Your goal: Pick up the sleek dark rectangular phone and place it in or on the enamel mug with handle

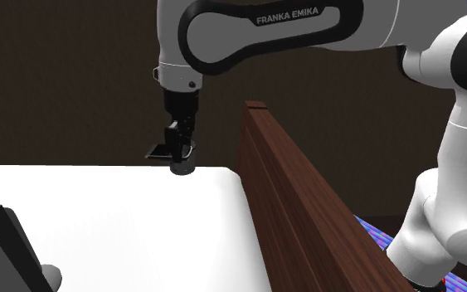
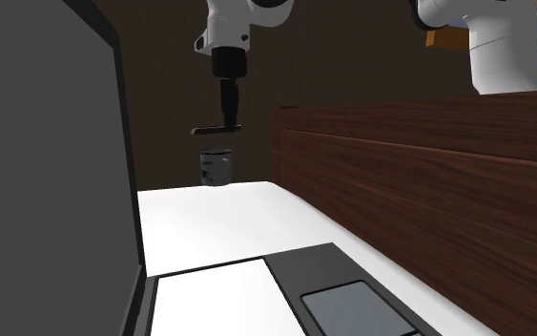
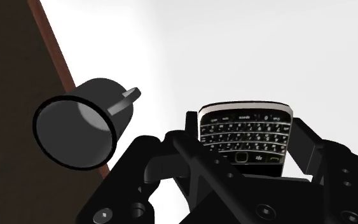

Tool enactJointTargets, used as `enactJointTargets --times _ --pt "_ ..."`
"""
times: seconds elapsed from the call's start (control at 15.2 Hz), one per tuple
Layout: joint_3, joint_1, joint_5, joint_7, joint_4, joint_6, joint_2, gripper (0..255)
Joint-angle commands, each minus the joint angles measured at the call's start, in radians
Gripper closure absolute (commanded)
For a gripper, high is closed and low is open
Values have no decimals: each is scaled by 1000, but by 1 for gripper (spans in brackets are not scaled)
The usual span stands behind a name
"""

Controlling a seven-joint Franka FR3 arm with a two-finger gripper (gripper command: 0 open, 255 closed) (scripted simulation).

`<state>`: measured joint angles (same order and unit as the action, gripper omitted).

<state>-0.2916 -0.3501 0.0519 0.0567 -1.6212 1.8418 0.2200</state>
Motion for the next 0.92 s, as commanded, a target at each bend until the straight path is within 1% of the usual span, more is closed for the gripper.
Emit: enactJointTargets --times 0.0,0.4,0.66,0.73,0.86 --pt "8 11 1 20 29 -18 11 255" --pt "53 79 6 138 139 -58 82 255" --pt "80 121 11 212 247 -98 151 255" --pt "89 135 13 236 291 -114 179 255" --pt "89 136 13 236 261 -86 177 255"
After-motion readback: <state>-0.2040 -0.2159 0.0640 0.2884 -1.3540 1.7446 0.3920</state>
